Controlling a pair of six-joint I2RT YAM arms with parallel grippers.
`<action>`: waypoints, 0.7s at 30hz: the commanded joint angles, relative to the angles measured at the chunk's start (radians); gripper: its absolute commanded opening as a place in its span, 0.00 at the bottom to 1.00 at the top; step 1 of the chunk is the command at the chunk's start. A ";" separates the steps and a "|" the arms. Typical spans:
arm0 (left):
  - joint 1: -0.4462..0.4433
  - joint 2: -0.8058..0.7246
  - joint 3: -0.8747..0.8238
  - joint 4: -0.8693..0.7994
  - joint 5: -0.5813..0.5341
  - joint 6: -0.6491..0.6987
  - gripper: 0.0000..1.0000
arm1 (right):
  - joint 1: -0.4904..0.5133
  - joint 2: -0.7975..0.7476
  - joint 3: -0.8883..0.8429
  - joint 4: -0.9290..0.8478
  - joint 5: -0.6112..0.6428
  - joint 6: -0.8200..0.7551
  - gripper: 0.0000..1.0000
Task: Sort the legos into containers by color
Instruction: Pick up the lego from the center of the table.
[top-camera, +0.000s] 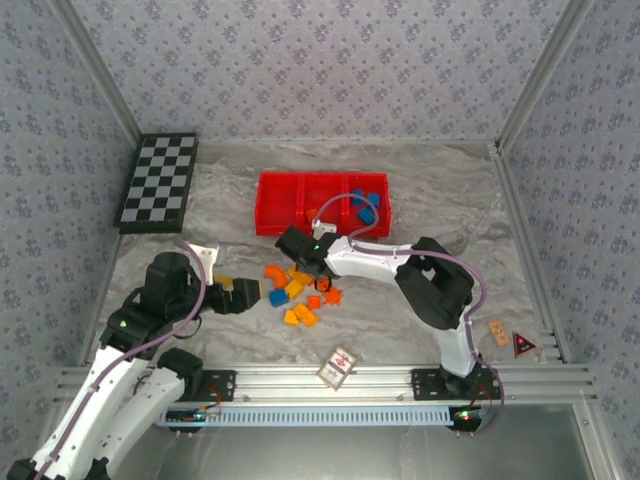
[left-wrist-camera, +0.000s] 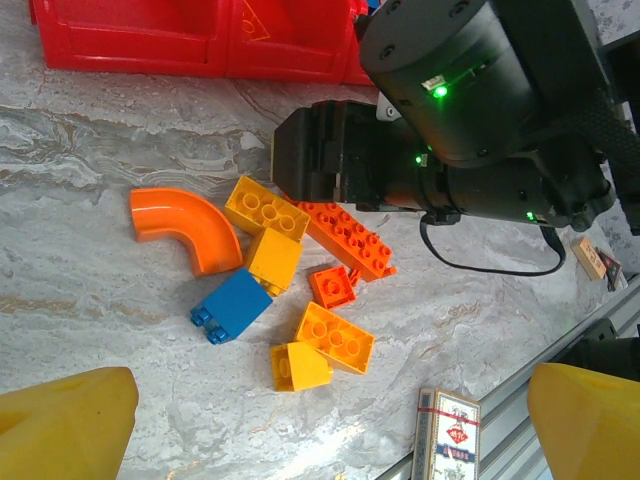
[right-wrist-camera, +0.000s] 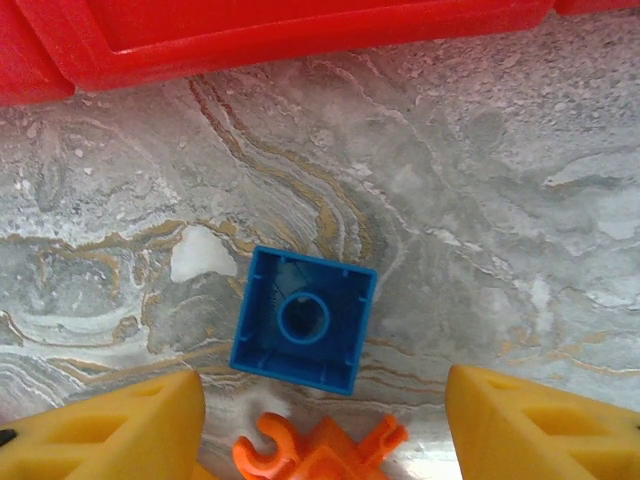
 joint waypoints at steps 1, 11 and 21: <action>0.006 -0.008 0.004 -0.002 0.013 -0.009 1.00 | -0.001 0.033 0.029 0.002 0.029 0.050 0.63; 0.007 -0.009 0.002 0.001 0.017 -0.008 1.00 | -0.015 0.078 0.069 0.021 0.020 0.048 0.55; 0.006 -0.008 0.002 0.002 0.019 -0.008 1.00 | -0.035 0.088 0.067 0.021 0.021 0.038 0.47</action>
